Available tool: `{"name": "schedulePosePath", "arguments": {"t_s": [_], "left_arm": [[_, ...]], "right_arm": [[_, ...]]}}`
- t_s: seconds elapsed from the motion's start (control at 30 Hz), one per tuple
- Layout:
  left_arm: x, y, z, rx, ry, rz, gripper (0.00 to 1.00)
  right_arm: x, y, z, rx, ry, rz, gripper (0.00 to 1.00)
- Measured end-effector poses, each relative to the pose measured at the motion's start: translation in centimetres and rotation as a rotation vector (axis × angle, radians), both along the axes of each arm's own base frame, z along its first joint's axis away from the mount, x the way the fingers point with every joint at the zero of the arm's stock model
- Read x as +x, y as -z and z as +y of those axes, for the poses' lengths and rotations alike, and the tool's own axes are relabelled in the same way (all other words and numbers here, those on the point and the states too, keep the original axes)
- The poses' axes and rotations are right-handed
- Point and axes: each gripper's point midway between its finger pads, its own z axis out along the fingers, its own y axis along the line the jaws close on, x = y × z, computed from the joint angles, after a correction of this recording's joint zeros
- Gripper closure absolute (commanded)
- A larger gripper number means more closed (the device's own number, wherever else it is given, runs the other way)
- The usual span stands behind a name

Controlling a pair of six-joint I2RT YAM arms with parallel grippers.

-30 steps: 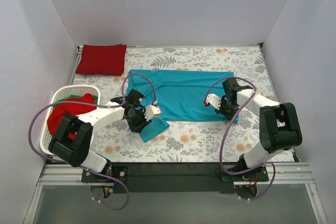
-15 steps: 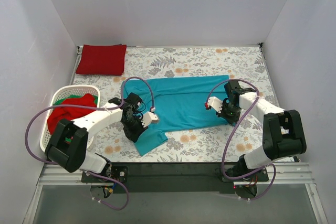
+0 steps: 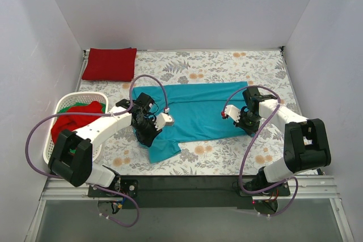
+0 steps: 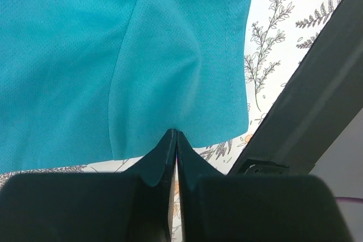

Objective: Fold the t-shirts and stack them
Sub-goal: Fold the tshirt

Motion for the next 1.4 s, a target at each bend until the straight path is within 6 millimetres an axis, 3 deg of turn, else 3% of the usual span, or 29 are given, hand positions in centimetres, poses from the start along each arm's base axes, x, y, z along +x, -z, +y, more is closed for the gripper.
{"name": "schedulePosePath", "arguments": {"t_s": [0.1,0.27,0.3,0.57,0.8,0.83,1.0,1.23,1.4], "left_arm": [[-0.2,0.3,0.2,0.003,0.0,0.005,1.0],[-1.5,1.5,1.0,0.03,0.002,0.043,0.62],[-1.6,1.6,1.0,0.031,0.001,0.045,0.59],[-1.0,2.6,0.5,0.045,-0.021,-0.003,0.56],[-2.5,4.4,0.7,0.129,0.029,-0.067,0.61],[-2.4,4.5,0.7,0.138,0.037,-0.092,0.74],[-1.9,4.6,1.0,0.167,0.031,-0.15,1.0],[-2.8,3.5,2.0,0.21,0.056,-0.105,1.0],[-0.2,-0.1,0.9,0.155,0.042,-0.138,1.0]], "right_arm": [[0.0,0.0,0.0,0.004,-0.001,0.001,0.99],[0.1,-0.1,0.0,0.006,-0.005,-0.003,0.99],[0.1,-0.1,0.1,0.007,-0.005,-0.002,0.99],[0.2,0.0,0.2,0.011,-0.005,0.007,0.99],[0.3,0.1,0.1,0.015,-0.001,0.01,0.99],[0.3,0.1,0.1,0.015,0.001,0.01,0.99],[0.3,0.2,0.0,0.013,0.006,0.016,0.99],[0.6,-0.4,-0.8,0.016,0.019,0.019,0.99],[1.3,-1.4,-1.2,0.022,0.023,0.021,0.99]]}}
